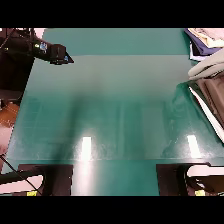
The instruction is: Fold the shirts.
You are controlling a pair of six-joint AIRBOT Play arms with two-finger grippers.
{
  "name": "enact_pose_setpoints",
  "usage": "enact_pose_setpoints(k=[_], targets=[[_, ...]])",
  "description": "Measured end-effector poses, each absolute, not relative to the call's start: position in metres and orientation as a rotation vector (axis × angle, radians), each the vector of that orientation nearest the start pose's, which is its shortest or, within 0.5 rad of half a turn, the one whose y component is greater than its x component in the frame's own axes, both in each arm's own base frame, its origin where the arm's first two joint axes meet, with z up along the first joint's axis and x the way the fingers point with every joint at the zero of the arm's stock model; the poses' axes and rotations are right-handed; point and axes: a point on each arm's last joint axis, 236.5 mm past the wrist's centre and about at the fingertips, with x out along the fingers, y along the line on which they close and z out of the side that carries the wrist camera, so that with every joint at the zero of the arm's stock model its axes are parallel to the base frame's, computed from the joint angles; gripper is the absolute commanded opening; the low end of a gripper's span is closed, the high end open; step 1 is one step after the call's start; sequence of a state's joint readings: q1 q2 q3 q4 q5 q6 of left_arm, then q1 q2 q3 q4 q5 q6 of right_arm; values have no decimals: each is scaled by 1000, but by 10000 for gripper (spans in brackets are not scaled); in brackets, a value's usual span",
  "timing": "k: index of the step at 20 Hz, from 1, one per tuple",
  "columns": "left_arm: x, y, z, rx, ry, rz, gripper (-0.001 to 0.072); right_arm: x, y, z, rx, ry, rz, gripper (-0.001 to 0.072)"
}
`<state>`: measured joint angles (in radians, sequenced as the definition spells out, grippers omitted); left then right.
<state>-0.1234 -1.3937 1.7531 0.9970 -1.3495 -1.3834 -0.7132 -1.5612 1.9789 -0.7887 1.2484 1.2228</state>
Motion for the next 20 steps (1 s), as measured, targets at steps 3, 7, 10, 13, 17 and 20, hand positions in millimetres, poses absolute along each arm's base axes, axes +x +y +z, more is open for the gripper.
enact_pose_setpoints(k=[3,7,10,13,17,20], targets=[[425,-181,203,-165,928,-654,23,467,-209,267,417,522,18,11],[425,-182,203,-163,928,-654,23,436,-222,266,449,530,-40,11],[425,-182,203,-162,928,-654,23,405,-238,259,491,538,-108,12],[425,-182,203,-162,927,-655,23,371,-253,242,550,560,-183,14],[424,-182,202,-144,929,-665,23,321,-273,201,600,641,-320,63],[421,-182,201,-136,938,-672,23,282,-285,165,634,720,-425,380]])
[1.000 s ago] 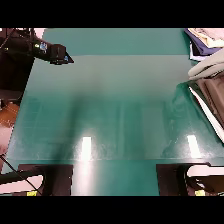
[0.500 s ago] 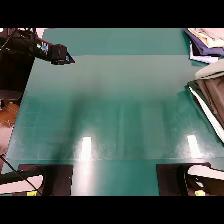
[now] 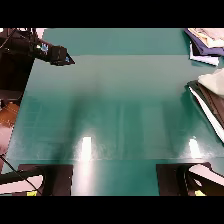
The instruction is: Fold the shirts.
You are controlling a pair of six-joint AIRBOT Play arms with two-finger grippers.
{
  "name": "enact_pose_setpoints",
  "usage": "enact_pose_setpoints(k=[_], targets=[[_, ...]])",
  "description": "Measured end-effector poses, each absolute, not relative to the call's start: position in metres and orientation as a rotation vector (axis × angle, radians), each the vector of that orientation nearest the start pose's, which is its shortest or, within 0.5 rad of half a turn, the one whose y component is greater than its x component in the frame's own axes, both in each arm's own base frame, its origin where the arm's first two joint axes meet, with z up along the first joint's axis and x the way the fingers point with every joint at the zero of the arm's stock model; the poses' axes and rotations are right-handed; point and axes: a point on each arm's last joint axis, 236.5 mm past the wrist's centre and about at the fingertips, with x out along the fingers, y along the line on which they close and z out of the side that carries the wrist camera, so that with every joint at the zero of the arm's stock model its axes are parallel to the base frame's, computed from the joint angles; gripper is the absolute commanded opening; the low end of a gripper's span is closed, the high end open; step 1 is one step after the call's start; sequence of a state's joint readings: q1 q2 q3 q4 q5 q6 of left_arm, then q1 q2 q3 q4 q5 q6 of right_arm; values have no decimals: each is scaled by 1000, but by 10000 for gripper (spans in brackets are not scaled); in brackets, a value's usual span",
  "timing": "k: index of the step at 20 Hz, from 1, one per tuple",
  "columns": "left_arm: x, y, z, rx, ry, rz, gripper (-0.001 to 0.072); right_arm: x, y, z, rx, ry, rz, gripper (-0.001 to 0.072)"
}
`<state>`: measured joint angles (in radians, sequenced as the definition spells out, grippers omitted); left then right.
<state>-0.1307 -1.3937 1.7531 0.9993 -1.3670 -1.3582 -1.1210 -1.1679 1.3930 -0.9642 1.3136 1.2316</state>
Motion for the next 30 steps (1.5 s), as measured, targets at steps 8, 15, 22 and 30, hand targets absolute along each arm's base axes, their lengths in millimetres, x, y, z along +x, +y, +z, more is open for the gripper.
enact_pose_setpoints(k=[8,15,22,30], targets=[[419,-182,199,-129,947,-678,23,216,-301,129,751,756,-594,305],[417,-182,199,-130,952,-682,24,329,-182,204,751,564,-144,306],[418,-184,201,-137,946,-687,24,371,38,238,579,651,421,15],[420,-184,202,-141,937,-685,24,352,166,256,483,651,719,15]])
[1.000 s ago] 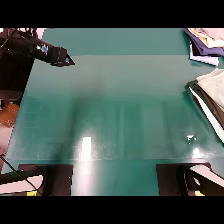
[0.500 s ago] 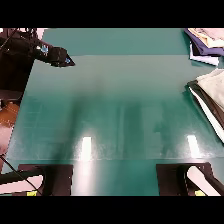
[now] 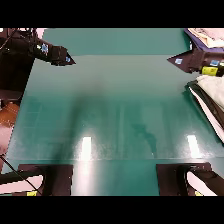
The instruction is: Fold the shirts.
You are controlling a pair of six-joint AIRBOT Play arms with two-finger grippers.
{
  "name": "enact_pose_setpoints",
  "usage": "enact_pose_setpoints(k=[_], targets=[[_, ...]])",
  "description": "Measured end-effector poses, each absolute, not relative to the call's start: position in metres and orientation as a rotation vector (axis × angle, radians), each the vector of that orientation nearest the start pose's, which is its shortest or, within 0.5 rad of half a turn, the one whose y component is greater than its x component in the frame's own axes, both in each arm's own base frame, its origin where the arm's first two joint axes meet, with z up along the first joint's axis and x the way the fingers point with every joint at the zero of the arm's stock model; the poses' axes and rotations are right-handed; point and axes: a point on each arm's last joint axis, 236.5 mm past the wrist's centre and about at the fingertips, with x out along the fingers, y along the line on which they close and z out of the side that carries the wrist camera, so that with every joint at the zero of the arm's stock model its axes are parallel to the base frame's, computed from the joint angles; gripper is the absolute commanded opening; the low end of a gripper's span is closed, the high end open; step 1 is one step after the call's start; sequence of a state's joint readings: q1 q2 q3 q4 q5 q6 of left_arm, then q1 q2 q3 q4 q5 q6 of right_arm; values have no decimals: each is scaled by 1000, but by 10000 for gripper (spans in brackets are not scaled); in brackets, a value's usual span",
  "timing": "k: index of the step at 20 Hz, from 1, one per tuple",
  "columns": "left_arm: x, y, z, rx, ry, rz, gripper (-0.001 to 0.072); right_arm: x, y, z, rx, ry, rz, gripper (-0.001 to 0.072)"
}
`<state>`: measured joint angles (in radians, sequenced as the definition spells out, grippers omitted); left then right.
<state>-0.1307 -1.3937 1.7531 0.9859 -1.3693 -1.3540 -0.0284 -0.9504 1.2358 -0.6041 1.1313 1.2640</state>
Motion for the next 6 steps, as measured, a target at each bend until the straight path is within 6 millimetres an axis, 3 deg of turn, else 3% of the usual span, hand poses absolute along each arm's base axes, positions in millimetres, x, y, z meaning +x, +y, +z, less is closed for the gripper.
enact_pose_setpoints(k=[6], targets=[[420,-184,202,-142,936,-685,24,348,180,259,475,643,749,15]])
